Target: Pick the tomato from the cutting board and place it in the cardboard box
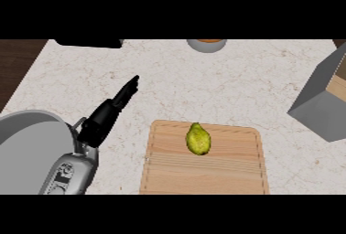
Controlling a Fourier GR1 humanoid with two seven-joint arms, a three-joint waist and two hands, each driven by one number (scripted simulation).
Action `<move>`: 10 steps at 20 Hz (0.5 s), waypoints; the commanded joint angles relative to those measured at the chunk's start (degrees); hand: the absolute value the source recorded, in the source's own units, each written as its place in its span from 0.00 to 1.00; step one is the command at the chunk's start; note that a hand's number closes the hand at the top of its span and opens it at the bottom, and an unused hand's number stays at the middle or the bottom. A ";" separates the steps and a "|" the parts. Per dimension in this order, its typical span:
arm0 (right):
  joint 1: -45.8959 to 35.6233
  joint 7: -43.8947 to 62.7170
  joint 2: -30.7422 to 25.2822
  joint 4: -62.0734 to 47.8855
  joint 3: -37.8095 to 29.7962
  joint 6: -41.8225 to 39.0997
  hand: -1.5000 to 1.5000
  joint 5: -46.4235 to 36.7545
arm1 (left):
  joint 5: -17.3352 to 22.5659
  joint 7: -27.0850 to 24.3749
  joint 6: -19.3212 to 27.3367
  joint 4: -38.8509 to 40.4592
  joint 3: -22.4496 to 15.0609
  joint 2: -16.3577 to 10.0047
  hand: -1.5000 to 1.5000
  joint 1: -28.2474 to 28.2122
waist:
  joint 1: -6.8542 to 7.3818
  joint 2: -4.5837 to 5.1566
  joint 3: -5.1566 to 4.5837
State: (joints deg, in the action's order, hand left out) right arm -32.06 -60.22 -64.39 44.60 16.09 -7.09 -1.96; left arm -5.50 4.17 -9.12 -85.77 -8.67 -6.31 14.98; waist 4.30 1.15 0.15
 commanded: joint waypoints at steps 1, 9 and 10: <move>-5.99 -1.83 7.34 -7.94 3.18 -2.55 1.00 -4.64 | 1.28 1.80 -0.68 -1.61 1.56 -0.85 0.50 0.63 | 0.58 0.04 0.03; -10.88 -3.88 11.25 -16.43 6.21 -10.96 0.00 -6.11 | -0.61 -1.02 -0.68 -0.04 0.40 -0.90 0.50 -0.53 | -0.15 0.16 0.06; -10.20 -3.80 13.35 -16.64 5.61 -10.69 0.00 -4.52 | -0.55 0.56 0.16 -0.17 -0.08 0.57 0.50 0.38 | -0.13 0.28 0.14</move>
State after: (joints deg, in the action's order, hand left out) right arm -40.93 -57.82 -55.87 32.28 21.71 -11.38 -7.45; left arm -5.94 4.09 -9.13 -85.97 -8.55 -6.26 14.80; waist 4.00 0.84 -0.56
